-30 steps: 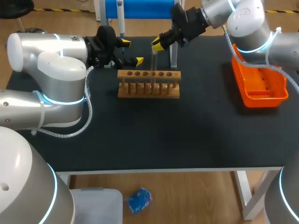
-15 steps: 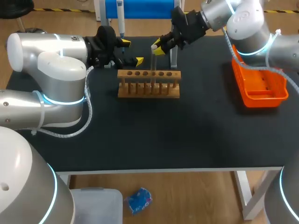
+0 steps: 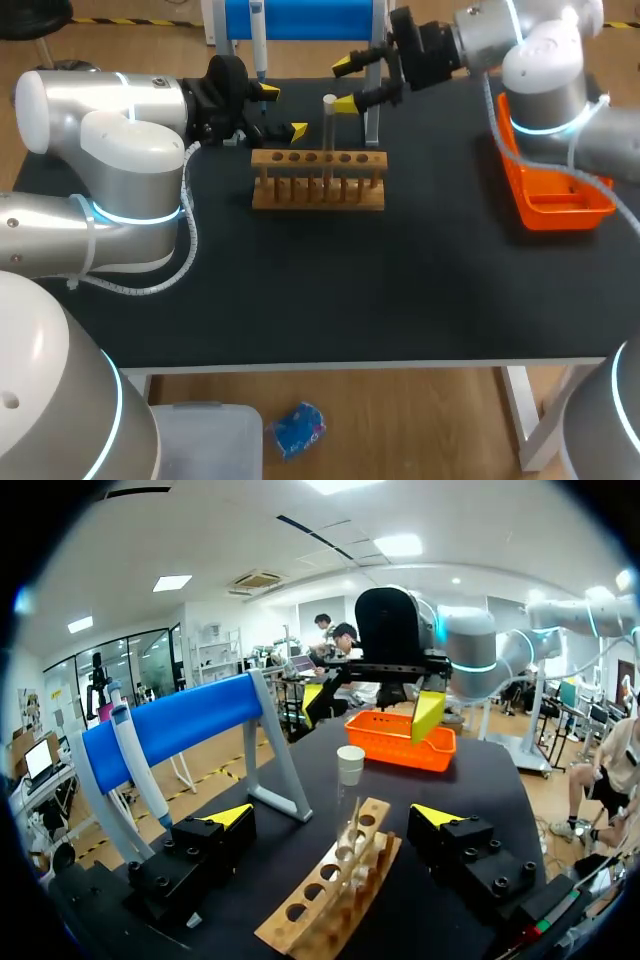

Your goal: Invert the test tube, pick up the pipette, mount the tip to pipette, aspirate from beaker and dispense into the tube, eject the tip, return the pipette, and cap with the stopper.

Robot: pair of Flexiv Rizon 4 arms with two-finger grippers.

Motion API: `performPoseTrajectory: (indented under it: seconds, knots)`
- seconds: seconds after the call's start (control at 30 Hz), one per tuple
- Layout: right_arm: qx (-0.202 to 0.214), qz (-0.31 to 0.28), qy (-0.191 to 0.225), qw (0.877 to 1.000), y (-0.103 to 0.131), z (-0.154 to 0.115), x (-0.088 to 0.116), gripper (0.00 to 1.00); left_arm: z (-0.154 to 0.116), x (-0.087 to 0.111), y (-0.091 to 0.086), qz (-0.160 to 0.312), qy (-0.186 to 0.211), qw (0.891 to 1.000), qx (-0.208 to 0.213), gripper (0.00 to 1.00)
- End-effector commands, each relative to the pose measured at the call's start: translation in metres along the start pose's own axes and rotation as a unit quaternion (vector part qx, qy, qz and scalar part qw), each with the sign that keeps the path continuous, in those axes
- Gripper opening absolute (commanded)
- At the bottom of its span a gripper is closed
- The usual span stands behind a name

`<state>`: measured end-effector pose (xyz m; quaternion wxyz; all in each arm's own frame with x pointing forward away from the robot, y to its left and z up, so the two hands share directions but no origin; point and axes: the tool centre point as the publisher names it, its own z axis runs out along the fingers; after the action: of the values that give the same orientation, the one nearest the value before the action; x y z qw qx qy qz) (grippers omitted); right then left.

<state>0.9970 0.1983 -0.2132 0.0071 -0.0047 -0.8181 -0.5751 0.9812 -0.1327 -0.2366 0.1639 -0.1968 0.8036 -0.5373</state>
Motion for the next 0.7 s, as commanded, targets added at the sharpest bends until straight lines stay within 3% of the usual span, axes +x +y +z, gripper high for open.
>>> performPoseTrajectory:
  seconds: [0.03,0.4,0.43,0.47,0.5,0.53,0.7]
  knots:
    - [-0.048,-0.001,-0.008,0.999,-0.003,0.003,0.007,1.00,0.001,0.000,0.001,0.001,-0.001,1.000,0.002,1.00]
    - [-0.114,0.000,-0.008,0.993,0.019,0.003,0.009,1.00,0.001,0.000,0.001,0.001,-0.001,1.000,0.002,1.00]
    - [-0.117,0.000,-0.007,0.993,0.020,0.003,0.009,0.88,0.001,0.000,0.001,0.001,-0.001,1.000,0.002,1.00]
    - [-0.117,0.000,-0.007,0.993,0.020,0.003,0.009,0.40,0.001,0.000,0.001,0.001,-0.001,1.000,0.002,1.00]
    - [-0.121,0.001,-0.008,0.993,0.020,0.003,0.009,0.15,0.001,0.000,0.001,0.001,-0.001,1.000,0.002,1.00]
    - [-0.126,0.003,-0.005,0.992,0.020,0.003,0.009,0.00,0.001,0.000,0.001,0.001,-0.001,1.000,0.002,1.00]
    - [-0.131,0.006,-0.001,0.991,0.022,0.006,0.011,0.00,0.001,0.000,0.001,0.001,-0.001,1.000,0.002,1.00]
